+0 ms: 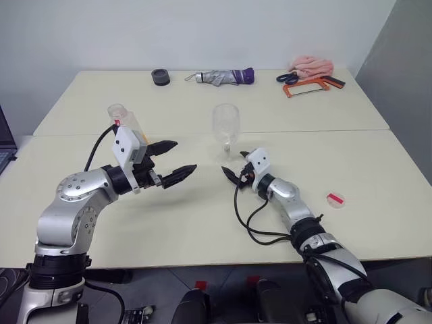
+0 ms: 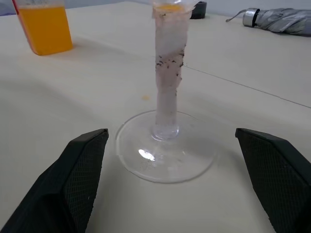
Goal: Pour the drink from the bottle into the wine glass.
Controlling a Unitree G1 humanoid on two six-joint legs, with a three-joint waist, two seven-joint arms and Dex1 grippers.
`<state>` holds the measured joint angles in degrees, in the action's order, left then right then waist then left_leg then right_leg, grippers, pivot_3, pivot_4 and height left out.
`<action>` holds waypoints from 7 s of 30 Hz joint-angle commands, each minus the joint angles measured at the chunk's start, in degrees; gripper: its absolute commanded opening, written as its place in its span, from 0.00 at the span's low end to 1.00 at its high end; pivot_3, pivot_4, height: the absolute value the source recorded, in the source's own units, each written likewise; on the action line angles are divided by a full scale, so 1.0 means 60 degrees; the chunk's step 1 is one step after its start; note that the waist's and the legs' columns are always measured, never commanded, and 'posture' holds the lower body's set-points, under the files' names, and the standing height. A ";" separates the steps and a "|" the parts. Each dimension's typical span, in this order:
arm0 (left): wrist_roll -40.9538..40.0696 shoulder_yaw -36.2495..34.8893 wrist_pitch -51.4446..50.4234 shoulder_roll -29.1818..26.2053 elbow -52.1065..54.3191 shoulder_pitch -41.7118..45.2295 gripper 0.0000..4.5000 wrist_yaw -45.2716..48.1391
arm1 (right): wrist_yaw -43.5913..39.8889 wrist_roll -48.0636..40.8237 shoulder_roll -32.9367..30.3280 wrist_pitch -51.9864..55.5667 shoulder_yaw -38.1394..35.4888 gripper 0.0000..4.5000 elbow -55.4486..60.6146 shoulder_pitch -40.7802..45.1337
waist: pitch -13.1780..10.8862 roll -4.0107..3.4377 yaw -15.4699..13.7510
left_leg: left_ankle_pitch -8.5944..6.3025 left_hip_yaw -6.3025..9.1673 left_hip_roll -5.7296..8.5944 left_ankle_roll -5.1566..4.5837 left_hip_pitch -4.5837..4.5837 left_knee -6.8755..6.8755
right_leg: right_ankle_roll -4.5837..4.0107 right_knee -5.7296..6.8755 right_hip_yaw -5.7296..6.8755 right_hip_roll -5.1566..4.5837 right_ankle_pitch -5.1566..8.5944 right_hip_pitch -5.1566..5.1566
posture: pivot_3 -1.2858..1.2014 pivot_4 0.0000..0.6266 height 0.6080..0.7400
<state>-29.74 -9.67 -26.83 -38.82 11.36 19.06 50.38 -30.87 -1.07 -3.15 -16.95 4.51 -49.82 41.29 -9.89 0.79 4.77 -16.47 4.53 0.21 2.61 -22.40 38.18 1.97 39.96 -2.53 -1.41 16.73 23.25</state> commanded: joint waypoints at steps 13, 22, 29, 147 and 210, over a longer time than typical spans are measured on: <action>-0.0043 -0.0563 0.0691 0.0482 0.0208 -0.0115 1.00 -0.0840 | -0.1199 -0.0548 -0.1222 0.2138 0.0425 0.99 0.5715 -0.2396 | 0.0000 0.0000 -0.0057 | -0.0001 0.0000 0.0000 -0.0002 -0.0002 0.0000 | 0.0001 -0.0003 0.0000 -0.0002 0.0000 -0.0001 | 0.52 0.24 1.00; 0.2212 -0.0614 0.2365 0.1632 -0.1008 -0.1511 1.00 -0.3541 | -0.2043 -0.1272 -0.2468 0.4524 0.0925 0.99 0.9961 -0.3751 | 0.0001 0.0002 -0.0183 | -0.0002 0.0006 -0.0001 -0.0003 0.0003 -0.0002 | 0.0001 -0.0006 0.0002 -0.0004 0.0001 -0.0004 | 0.52 0.24 1.00; 0.2787 -0.1197 0.3291 0.1984 -0.2569 -0.1114 1.00 -0.4947 | -0.2538 -0.2194 -0.2759 0.5459 0.1010 0.99 1.1209 -0.3738 | 0.0005 0.0013 -0.0402 | -0.0002 0.0008 0.0006 -0.0003 0.0001 0.0006 | 0.0002 -0.0009 0.0009 -0.0014 0.0001 -0.0008 | 0.52 0.24 1.00; 0.9725 0.4421 1.1556 0.1468 -1.1882 0.9030 0.38 -0.6098 | 0.1506 -0.1814 -0.1579 0.6321 0.0064 1.00 1.1879 -0.3173 | 0.0005 0.0033 -0.0473 | -0.0002 0.0018 0.0053 -0.0003 -0.0080 0.0091 | 0.0005 0.0002 0.0038 0.0017 -0.0001 0.0023 | 0.52 0.24 1.00; 1.2789 0.6463 1.1505 0.0769 -1.2797 1.0261 0.38 -0.9792 | 0.1274 -0.1580 -0.1614 0.5605 0.0530 1.00 1.2007 -0.3838 | 0.0005 0.0034 -0.0475 | -0.0001 -0.0007 0.0055 -0.0001 -0.0080 0.0093 | 0.0005 0.0007 0.0040 0.0018 0.0000 0.0024 | 0.52 0.24 1.00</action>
<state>47.30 29.54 42.52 -32.99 -65.90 77.99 -6.95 -23.55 -10.58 -12.79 18.08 8.06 19.98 18.41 -9.87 1.00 1.92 -16.47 4.49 0.54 2.60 -22.88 38.74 2.00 40.00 -2.29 -1.31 16.73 23.39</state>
